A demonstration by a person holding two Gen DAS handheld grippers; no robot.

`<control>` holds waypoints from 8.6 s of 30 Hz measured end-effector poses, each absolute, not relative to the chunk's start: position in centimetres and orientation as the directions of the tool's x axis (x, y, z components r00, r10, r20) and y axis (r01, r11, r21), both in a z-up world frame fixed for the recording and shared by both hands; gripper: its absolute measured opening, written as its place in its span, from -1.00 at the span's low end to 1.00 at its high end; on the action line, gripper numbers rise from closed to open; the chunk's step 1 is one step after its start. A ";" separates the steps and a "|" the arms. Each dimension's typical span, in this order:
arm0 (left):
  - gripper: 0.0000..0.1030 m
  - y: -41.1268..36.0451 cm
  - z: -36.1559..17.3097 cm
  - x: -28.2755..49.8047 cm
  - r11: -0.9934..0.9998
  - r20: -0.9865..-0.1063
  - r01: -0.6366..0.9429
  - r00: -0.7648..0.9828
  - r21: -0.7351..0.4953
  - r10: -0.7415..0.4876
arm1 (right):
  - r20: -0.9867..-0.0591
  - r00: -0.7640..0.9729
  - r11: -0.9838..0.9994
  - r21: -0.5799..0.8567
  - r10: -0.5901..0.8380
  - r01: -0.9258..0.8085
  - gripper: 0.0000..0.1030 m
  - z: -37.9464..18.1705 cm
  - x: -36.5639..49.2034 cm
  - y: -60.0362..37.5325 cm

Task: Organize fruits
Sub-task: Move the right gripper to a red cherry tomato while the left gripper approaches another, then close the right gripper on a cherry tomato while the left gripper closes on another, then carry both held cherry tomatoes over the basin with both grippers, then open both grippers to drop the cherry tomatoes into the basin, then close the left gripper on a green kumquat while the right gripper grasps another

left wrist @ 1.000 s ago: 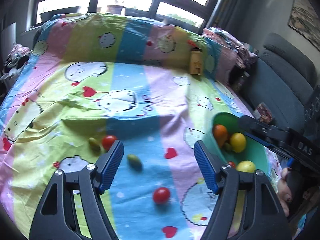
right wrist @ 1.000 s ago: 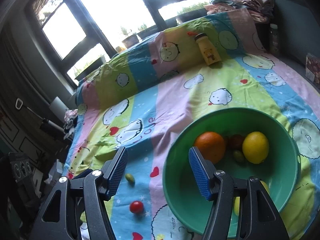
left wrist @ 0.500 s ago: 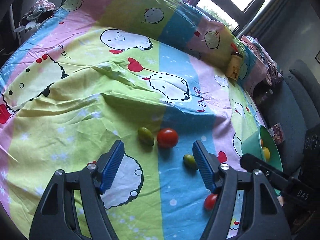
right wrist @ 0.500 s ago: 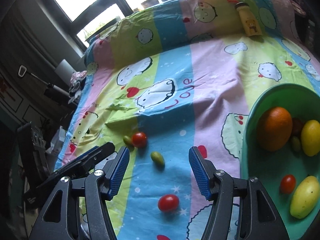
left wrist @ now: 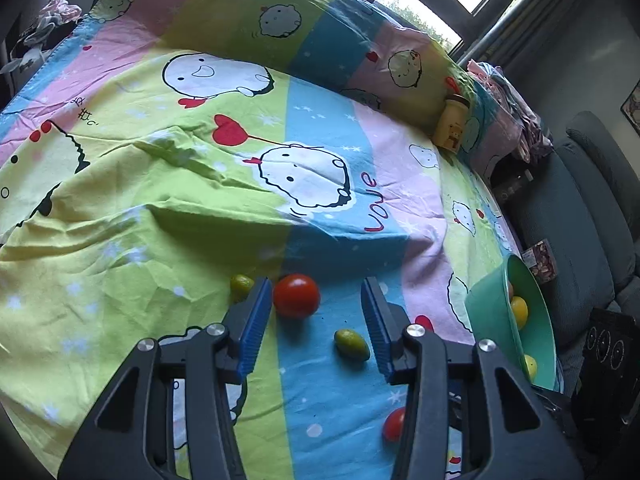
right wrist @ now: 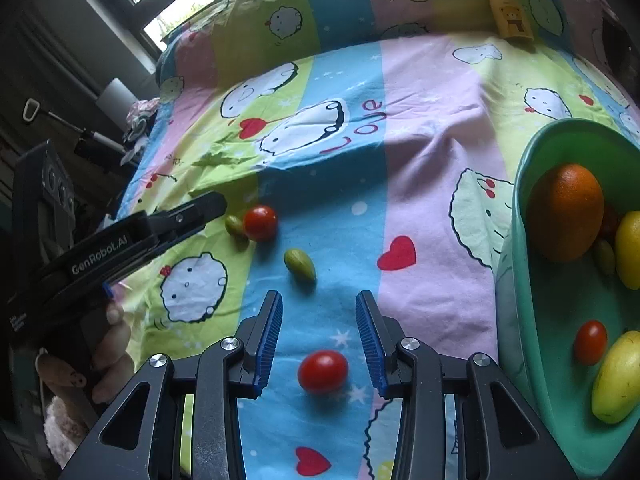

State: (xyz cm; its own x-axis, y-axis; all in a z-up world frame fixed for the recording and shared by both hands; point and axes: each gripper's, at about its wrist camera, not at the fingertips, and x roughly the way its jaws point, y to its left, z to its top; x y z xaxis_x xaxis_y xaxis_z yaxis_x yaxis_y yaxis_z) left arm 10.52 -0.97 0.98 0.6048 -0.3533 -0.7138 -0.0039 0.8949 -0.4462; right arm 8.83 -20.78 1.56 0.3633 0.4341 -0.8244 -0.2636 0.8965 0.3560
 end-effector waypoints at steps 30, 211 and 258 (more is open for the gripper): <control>-0.42 -2.8 -2.3 12.6 0.920 -0.788 -0.033 0.529 -0.390 -0.315 | -0.898 0.321 0.916 0.180 0.302 -0.359 -0.21 -1.4 6.8 -18.0; 0.18 -0.2 2.9 7.5 0.959 -0.764 -0.166 0.641 -0.230 -0.073 | -0.661 0.683 0.925 0.374 0.312 -0.061 -0.05 6.5 6.5 -28.6; -0.62 -0.6 -2.9 13.1 0.948 -0.855 -0.207 0.507 -0.242 -0.108 | -0.851 0.396 0.926 0.241 0.345 -0.290 -0.57 -2.0 12.1 -15.3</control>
